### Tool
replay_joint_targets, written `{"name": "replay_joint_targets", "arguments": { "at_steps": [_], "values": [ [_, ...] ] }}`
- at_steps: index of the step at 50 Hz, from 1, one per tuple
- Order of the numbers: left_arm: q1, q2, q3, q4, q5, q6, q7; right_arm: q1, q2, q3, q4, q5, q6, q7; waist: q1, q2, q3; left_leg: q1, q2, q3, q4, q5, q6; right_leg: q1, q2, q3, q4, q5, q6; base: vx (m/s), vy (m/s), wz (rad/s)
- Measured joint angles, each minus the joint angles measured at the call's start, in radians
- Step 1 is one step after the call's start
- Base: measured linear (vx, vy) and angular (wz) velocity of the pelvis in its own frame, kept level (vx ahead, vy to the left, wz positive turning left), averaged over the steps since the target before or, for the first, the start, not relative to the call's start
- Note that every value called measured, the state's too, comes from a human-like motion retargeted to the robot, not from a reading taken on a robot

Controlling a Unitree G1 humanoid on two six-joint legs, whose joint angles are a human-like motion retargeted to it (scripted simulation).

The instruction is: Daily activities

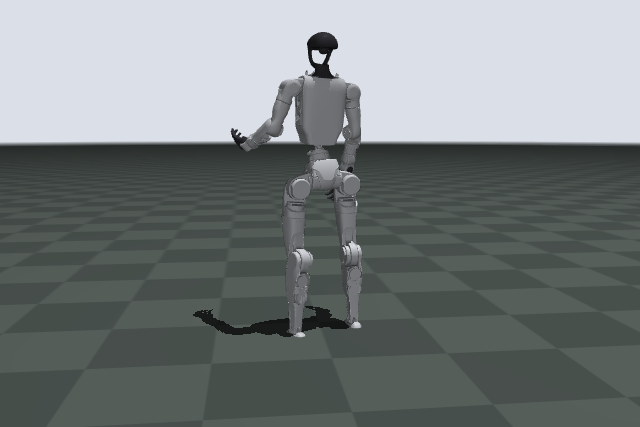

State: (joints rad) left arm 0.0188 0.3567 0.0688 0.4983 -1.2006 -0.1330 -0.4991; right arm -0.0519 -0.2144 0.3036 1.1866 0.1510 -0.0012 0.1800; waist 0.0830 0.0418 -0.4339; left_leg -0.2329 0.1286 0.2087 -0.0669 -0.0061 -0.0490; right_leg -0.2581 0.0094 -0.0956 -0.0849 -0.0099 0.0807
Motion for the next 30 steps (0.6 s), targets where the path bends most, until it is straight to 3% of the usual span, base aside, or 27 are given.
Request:
{"name": "replay_joint_targets", "arguments": {
  "at_steps": [4, 9, 13, 15, 17, 23, 25, 30],
  "values": [
    [0.008, 0.061, 0.158, 0.03, -0.09, -0.071, 0.101, 0.031, -0.022, -0.052, -0.017, 0.022, -0.018, -0.053, 0.01, -0.015, -0.085, -0.116, -0.01, 0.002, -0.007, 0.017, 0.005, -0.118, -0.009, -0.001, -0.001, 0.016, 0.005, 0.0, 0.0, 0.0],
    [0.033, 0.143, 0.339, 0.182, -0.172, -0.125, 0.26, 0.065, -0.077, -0.139, -0.047, 0.088, -0.037, -0.123, 0.014, -0.01, -0.084, -0.126, -0.017, 0.002, 0.014, -0.013, 0.009, -0.128, -0.017, -0.002, 0.018, -0.006, 0.013, -0.01, 0.01, 0.0],
    [0.105, 0.161, 0.4, 0.391, -0.166, -0.084, 0.337, 0.086, -0.115, -0.185, -0.061, 0.115, -0.046, -0.166, 0.007, 0.002, -0.076, -0.125, -0.022, 0.001, 0.024, -0.036, 0.016, -0.129, -0.022, -0.003, 0.033, -0.018, 0.022, -0.04, 0.06, -0.01],
    [0.172, 0.101, 0.397, 0.517, -0.123, -0.037, 0.332, 0.122, -0.094, -0.193, -0.059, 0.105, -0.054, -0.185, -0.001, 0.008, -0.085, -0.163, -0.025, 0.013, 0.02, -0.006, 0.03, -0.165, -0.028, -0.001, 0.022, 0.021, 0.024, -0.05, 0.07, -0.06],
    [0.188, 0.087, 0.372, 0.64, -0.067, 0.021, 0.339, 0.11, -0.12, -0.198, -0.042, 0.095, -0.045, -0.176, -0.012, 0.015, -0.071, -0.141, -0.027, 0.004, 0.031, -0.045, 0.029, -0.147, -0.027, -0.002, 0.04, -0.012, 0.034, -0.01, 0.07, -0.02],
    [0.229, -0.111, 0.227, 0.951, 0.184, 0.139, 0.281, 0.12, -0.087, -0.205, 0.015, 0.057, -0.044, -0.156, -0.045, 0.016, -0.063, -0.187, -0.031, 0.008, 0.118, -0.098, 0.039, -0.193, -0.044, -0.007, 0.127, -0.056, 0.049, -0.01, 0.03, -0.01],
    [0.248, -0.208, 0.158, 1.004, 0.275, 0.139, 0.258, 0.146, -0.045, -0.207, 0.028, 0.047, -0.054, -0.166, -0.051, 0.01, -0.076, -0.265, -0.021, 0.012, 0.231, -0.128, 0.048, -0.26, -0.057, -0.006, 0.213, -0.075, 0.048, 0.0, 0.0, 0.0],
    [0.196, -0.23, -0.006, 1.01, 0.47, 0.12, 0.256, 0.106, -0.078, -0.185, 0.042, 0.029, -0.059, -0.148, -0.057, 0.007, 0.034, -0.207, -0.01, -0.035, 0.337, -0.236, 0.036, -0.175, -0.049, -0.03, 0.286, -0.166, 0.045, 0.03, 0.01, 0.13]
  ]
}}
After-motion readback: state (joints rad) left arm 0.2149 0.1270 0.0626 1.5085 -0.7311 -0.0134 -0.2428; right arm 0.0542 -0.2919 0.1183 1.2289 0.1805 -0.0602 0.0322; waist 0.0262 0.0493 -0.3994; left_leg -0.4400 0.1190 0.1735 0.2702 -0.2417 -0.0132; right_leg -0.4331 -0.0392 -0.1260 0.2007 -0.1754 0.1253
